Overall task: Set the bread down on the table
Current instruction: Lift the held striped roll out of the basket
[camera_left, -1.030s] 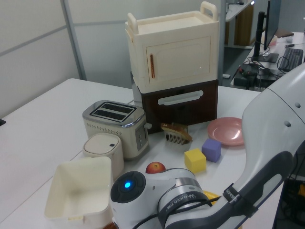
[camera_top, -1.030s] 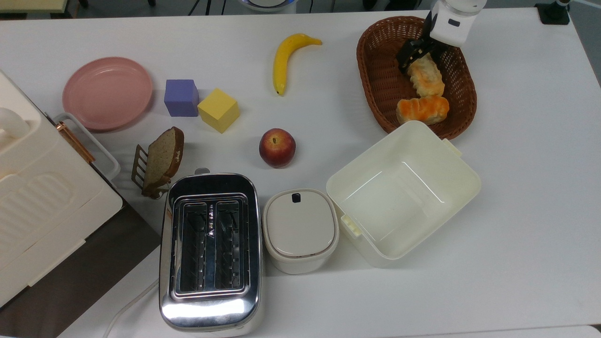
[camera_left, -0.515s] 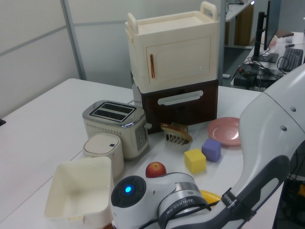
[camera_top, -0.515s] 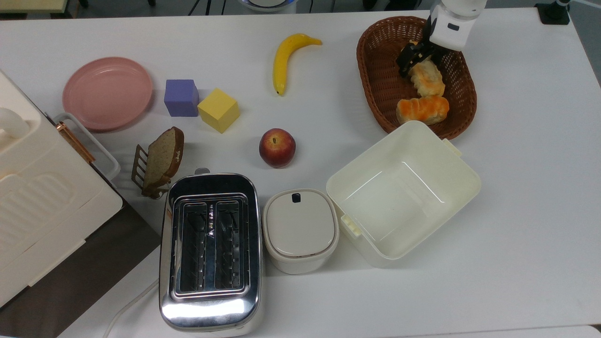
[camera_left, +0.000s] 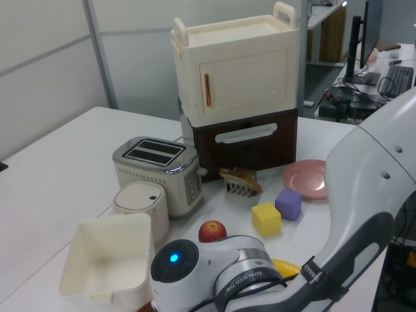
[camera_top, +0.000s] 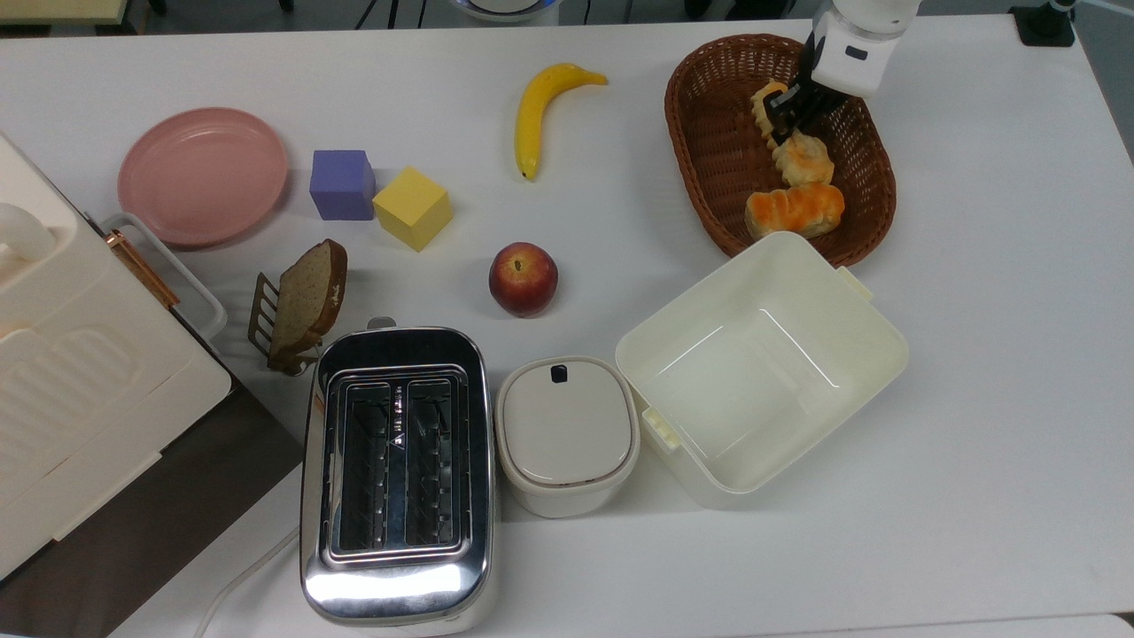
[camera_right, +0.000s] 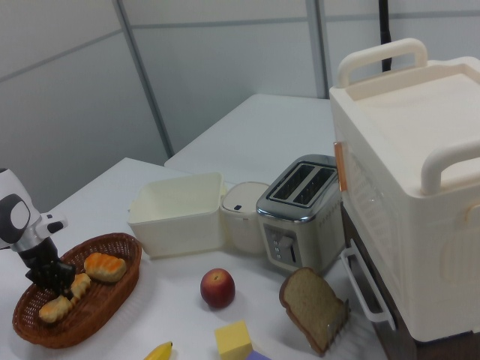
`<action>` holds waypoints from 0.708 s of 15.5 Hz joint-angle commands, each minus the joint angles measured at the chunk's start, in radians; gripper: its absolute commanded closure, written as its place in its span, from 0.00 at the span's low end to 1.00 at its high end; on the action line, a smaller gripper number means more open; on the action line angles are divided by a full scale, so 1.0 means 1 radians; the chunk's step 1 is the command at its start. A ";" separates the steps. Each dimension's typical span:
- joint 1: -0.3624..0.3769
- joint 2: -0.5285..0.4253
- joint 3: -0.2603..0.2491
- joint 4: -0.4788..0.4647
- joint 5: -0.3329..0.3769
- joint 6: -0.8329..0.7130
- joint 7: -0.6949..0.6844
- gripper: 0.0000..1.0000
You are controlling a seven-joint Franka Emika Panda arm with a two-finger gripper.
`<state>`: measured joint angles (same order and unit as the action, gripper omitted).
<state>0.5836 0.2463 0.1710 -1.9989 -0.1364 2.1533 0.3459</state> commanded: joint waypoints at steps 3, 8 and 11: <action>-0.007 -0.015 -0.001 -0.014 -0.052 0.011 0.090 0.92; -0.063 -0.108 -0.004 0.055 -0.098 -0.105 0.166 0.92; -0.088 -0.202 -0.004 0.058 -0.107 -0.188 0.166 0.91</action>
<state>0.5071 0.1554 0.1672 -1.9191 -0.2204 2.0466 0.4871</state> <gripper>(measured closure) 0.899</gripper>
